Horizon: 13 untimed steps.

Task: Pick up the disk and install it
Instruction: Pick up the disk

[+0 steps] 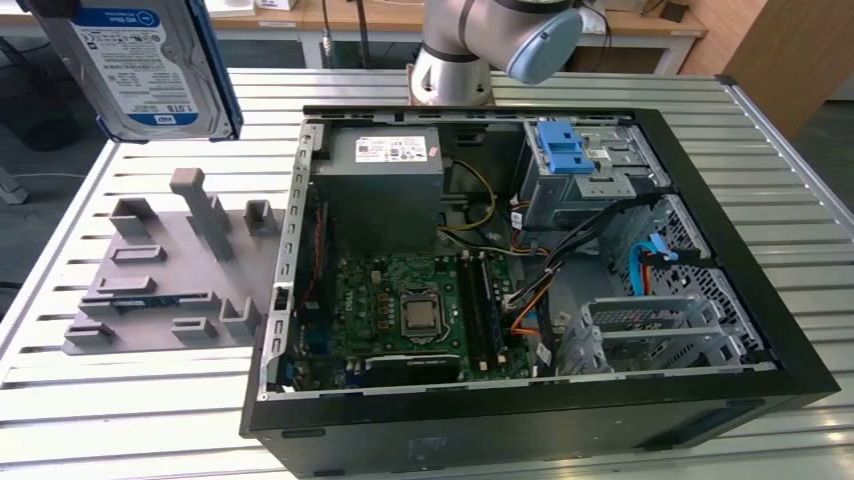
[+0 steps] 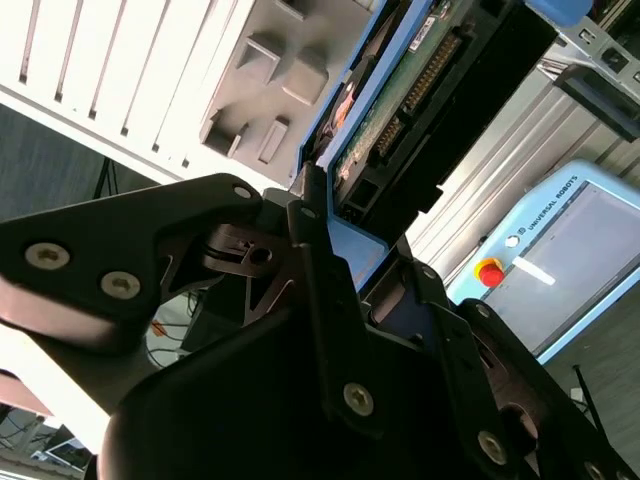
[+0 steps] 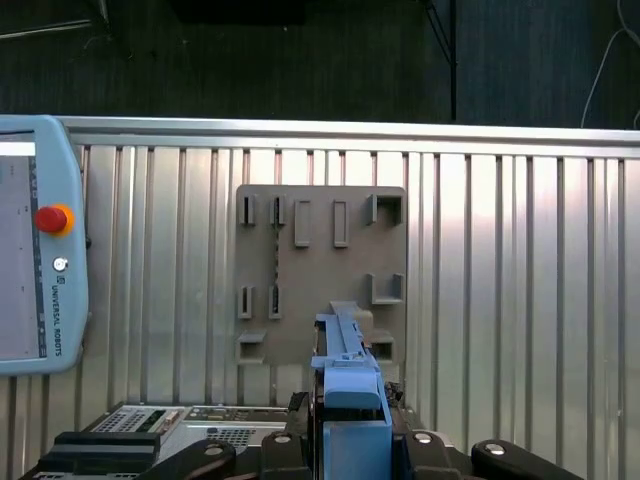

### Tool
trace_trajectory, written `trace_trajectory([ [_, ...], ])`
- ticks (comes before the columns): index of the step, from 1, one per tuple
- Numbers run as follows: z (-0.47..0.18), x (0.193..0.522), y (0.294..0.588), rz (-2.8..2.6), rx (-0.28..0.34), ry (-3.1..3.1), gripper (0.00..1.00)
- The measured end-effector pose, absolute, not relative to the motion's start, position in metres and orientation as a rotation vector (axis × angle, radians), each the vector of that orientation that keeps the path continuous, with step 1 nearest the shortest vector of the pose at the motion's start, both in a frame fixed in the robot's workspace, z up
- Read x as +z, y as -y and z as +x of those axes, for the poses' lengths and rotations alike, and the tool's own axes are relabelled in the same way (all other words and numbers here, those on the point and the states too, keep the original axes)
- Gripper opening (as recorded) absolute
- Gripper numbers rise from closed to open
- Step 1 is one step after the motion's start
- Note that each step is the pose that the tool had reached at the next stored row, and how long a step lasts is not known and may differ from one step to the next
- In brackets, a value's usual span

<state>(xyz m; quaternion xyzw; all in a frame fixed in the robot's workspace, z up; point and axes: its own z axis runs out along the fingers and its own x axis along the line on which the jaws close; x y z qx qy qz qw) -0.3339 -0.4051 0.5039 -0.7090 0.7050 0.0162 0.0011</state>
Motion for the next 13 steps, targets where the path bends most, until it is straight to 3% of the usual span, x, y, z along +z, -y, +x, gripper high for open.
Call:
trace_trajectory([
  [13,-0.316,0.504,0.405,-2.226,0.051,-2.213,0.36],
])
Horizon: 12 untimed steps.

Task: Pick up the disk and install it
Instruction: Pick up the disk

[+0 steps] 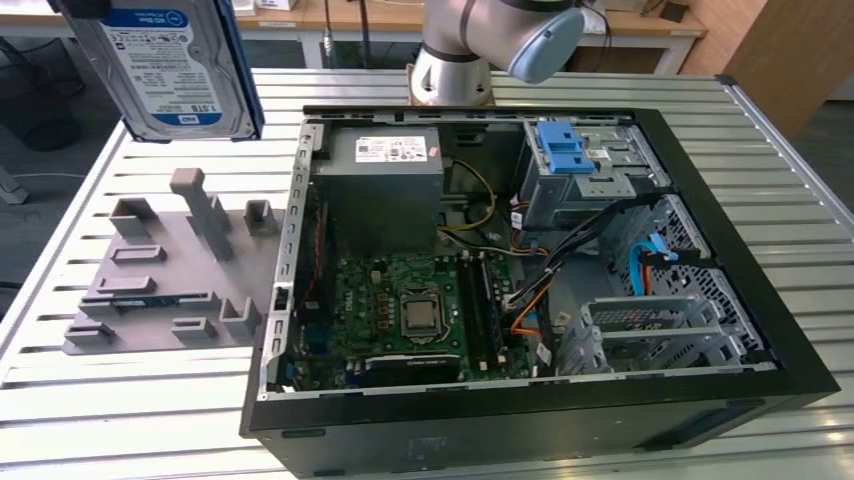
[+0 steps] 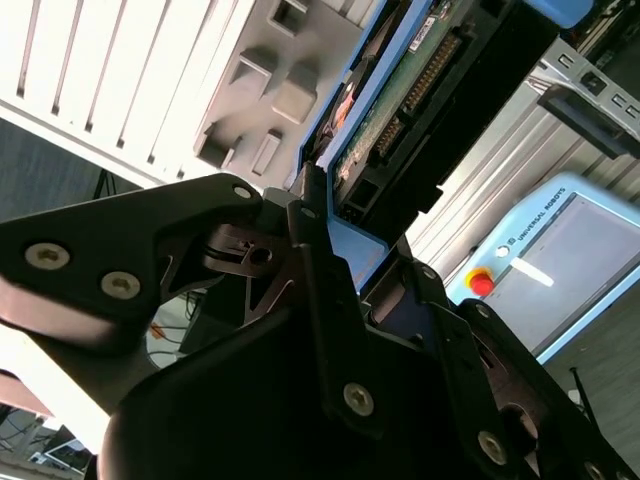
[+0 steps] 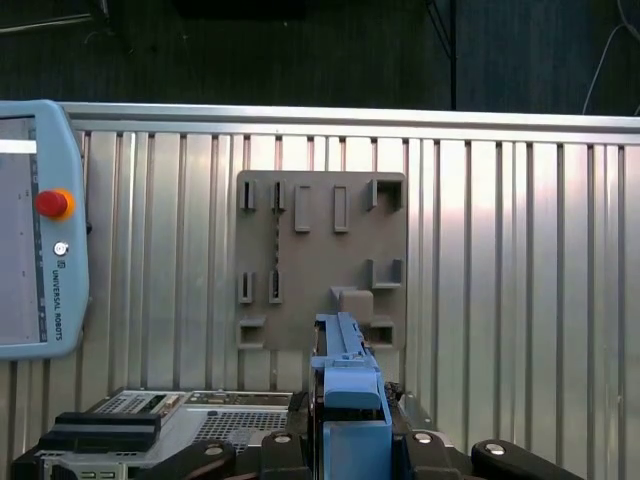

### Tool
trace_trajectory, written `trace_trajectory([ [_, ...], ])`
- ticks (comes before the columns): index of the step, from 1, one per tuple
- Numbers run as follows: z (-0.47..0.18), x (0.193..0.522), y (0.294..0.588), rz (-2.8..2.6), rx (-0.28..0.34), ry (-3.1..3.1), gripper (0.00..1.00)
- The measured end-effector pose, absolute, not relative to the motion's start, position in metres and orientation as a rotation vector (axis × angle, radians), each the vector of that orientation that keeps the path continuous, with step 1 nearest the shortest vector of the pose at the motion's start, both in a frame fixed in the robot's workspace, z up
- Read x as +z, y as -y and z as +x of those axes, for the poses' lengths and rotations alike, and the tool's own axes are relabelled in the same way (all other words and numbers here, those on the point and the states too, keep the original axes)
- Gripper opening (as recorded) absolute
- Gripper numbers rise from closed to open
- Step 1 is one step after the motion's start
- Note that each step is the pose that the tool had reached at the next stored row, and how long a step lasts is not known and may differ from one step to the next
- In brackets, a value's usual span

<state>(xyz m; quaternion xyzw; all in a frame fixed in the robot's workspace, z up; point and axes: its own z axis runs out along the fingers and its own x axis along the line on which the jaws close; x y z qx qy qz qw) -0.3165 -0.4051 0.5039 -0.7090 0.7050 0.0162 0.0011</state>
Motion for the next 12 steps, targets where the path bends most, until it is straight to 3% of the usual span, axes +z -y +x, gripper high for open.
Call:
trace_trajectory([
  [12,-0.299,0.504,0.405,-2.226,0.051,-2.213,0.36],
])
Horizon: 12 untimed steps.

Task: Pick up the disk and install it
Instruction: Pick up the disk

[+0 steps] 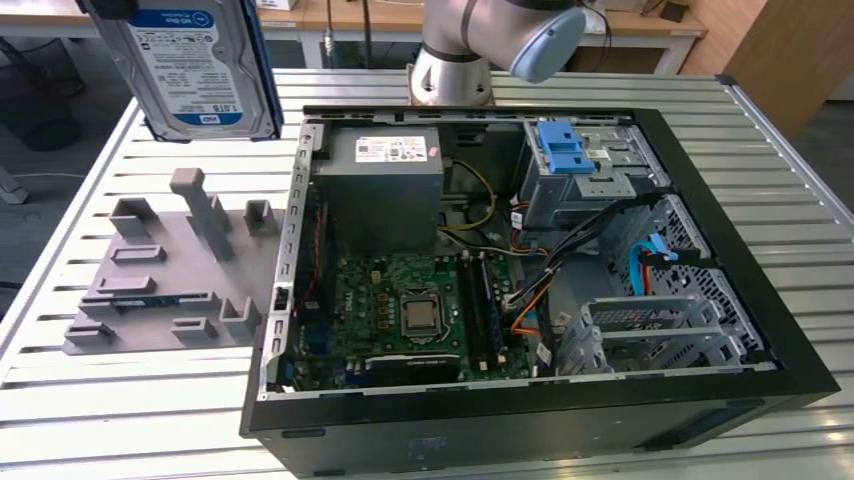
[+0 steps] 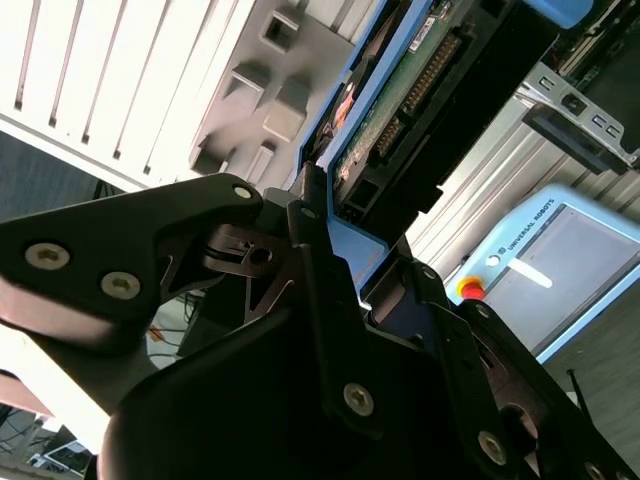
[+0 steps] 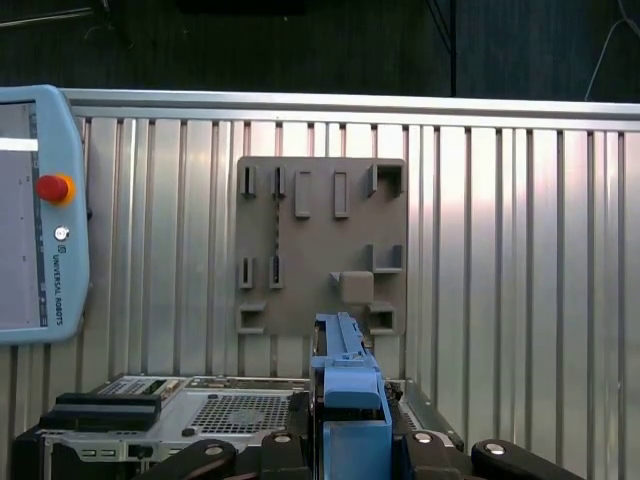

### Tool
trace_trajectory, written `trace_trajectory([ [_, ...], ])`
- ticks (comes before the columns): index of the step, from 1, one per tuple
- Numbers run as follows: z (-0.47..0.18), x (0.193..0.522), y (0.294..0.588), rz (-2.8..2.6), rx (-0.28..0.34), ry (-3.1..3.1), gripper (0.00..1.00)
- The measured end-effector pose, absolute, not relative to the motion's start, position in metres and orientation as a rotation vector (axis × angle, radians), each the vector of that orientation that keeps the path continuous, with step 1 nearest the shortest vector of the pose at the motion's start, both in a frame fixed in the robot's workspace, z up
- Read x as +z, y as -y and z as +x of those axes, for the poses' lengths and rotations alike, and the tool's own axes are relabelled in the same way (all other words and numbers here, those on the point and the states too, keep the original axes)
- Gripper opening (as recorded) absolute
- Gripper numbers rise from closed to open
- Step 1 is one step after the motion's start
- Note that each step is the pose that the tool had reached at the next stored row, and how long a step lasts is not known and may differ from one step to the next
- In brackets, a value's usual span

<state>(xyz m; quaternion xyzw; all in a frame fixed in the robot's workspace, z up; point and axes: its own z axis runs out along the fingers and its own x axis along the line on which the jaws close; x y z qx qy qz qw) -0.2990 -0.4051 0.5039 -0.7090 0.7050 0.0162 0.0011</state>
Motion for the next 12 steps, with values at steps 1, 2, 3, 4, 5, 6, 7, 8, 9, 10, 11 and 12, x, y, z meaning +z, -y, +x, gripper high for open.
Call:
trace_trajectory([
  [1,-0.298,0.504,0.405,-2.226,0.051,-2.213,0.36],
  [2,-0.296,0.504,0.405,-2.226,0.051,-2.213,0.36],
  [3,-0.295,0.504,0.405,-2.226,0.051,-2.213,0.36],
  [4,-0.293,0.504,0.405,-2.226,0.051,-2.213,0.36],
  [5,-0.292,0.504,0.405,-2.226,0.051,-2.213,0.36],
  [6,-0.291,0.504,0.405,-2.226,0.051,-2.213,0.36],
  [7,-0.289,0.504,0.405,-2.226,0.051,-2.213,0.36],
  [8,-0.288,0.504,0.405,-2.226,0.051,-2.213,0.36],
  [9,-0.286,0.504,0.405,-2.226,0.051,-2.213,0.36],
  [10,-0.285,0.504,0.405,-2.226,0.051,-2.213,0.36],
  [11,-0.283,0.504,0.405,-2.226,0.051,-2.213,0.36],
  [12,-0.282,0.504,0.405,-2.226,0.051,-2.213,0.36],
])
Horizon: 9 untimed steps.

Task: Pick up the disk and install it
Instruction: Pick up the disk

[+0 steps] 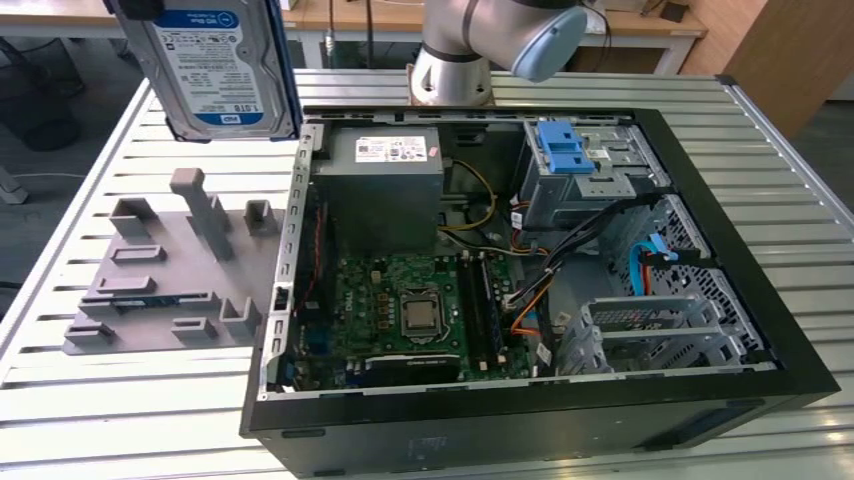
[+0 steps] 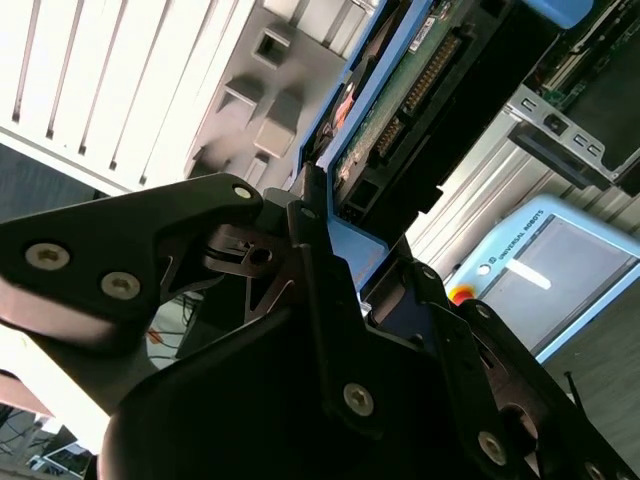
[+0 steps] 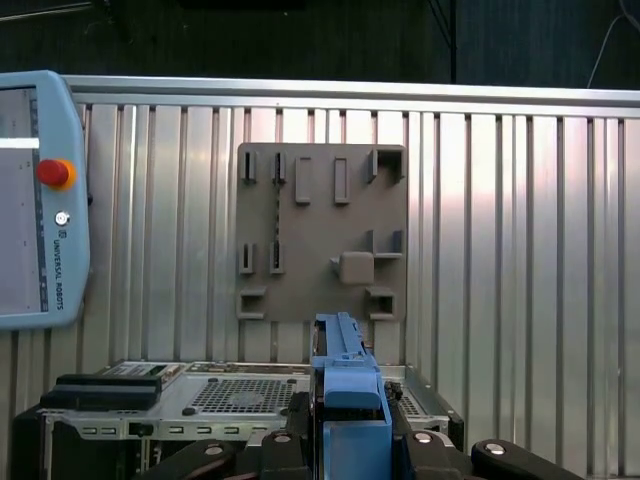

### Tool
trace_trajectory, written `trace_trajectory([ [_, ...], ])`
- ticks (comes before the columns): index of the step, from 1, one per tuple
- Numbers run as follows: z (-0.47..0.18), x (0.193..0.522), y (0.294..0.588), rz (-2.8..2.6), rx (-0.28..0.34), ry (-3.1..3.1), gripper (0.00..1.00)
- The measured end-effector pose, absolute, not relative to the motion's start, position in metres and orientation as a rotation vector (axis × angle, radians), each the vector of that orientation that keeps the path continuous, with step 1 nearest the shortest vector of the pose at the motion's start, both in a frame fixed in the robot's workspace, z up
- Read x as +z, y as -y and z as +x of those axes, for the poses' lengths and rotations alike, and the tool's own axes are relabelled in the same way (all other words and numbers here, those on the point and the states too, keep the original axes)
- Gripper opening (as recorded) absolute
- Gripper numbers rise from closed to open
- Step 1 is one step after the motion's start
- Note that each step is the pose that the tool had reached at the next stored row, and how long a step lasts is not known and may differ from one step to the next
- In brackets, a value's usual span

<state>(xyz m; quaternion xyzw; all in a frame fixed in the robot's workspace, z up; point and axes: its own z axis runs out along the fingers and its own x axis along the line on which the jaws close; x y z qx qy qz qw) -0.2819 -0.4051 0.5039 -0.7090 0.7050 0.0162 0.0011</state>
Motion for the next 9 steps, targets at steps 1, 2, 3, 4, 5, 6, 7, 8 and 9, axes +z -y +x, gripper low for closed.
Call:
trace_trajectory([
  [1,-0.280,0.504,0.405,-2.226,0.051,-2.213,0.36],
  [2,-0.279,0.504,0.405,-2.226,0.051,-2.213,0.36],
  [3,-0.277,0.504,0.405,-2.226,0.051,-2.213,0.36],
  [4,-0.276,0.504,0.405,-2.226,0.051,-2.213,0.36],
  [5,-0.274,0.504,0.405,-2.226,0.051,-2.213,0.36],
  [6,-0.273,0.504,0.405,-2.226,0.051,-2.213,0.36],
  [7,-0.271,0.504,0.405,-2.226,0.051,-2.214,0.36],
  [8,-0.269,0.504,0.405,-2.226,0.051,-2.213,0.36],
  [9,-0.267,0.504,0.405,-2.226,0.051,-2.213,0.36],
])
